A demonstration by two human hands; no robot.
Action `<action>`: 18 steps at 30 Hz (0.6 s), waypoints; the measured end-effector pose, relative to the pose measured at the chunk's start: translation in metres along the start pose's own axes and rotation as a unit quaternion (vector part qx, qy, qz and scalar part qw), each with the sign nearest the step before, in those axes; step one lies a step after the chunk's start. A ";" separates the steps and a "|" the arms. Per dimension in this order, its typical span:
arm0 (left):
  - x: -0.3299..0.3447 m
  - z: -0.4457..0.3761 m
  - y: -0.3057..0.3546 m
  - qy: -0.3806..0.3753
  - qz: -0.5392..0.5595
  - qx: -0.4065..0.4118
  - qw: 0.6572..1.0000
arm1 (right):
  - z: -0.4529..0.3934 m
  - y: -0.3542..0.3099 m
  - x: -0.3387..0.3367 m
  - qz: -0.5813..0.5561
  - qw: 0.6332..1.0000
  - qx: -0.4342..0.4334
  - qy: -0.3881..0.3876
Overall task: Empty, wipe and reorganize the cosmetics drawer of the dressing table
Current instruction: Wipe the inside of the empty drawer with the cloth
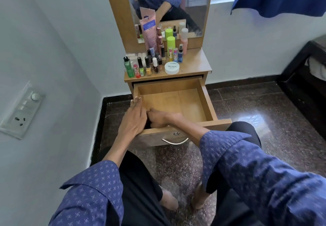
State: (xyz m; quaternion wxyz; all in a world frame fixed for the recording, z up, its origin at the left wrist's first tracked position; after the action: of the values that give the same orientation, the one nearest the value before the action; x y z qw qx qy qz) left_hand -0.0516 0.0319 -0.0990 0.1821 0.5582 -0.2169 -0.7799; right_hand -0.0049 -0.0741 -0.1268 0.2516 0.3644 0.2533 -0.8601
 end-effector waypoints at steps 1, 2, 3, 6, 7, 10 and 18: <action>0.000 0.000 0.000 -0.001 0.001 0.002 1.000 | 0.004 -0.002 -0.003 0.001 1.000 -0.003 -0.009; 0.000 0.000 -0.002 -0.001 0.001 0.005 1.000 | 0.007 -0.004 -0.008 -0.009 1.000 -0.002 -0.013; -0.001 0.000 -0.002 -0.001 0.001 0.005 1.000 | 0.010 -0.006 -0.013 -0.017 1.000 -0.002 -0.019; -0.003 0.001 -0.005 0.002 0.001 0.005 1.000 | 0.020 -0.012 -0.022 -0.026 0.999 0.007 -0.034; -0.003 0.001 -0.005 0.001 -0.001 0.006 1.000 | 0.022 -0.011 -0.021 -0.026 0.999 0.009 -0.039; -0.002 0.001 -0.005 -0.001 -0.006 0.006 1.000 | 0.035 0.009 -0.017 -0.029 0.997 0.039 -0.059; -0.001 0.000 -0.004 -0.005 -0.010 -0.003 1.000 | 0.096 0.103 0.002 0.023 0.952 0.264 -0.153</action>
State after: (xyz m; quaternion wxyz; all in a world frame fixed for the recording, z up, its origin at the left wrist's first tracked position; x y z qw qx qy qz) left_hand -0.0511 0.0358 -0.1000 0.1752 0.5554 -0.2101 -0.7853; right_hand 0.0101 -0.2108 -0.0963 0.2022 0.2873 -0.0329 -0.9357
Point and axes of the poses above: each hand's wrist, its own z-axis away from the middle knuckle, its own x-axis out of the palm, y = z × x, the point moved 3 cm from there along -z, towards the middle knuckle, and after that the axes turned 14 degrees about -y, right-handed, at the moved point
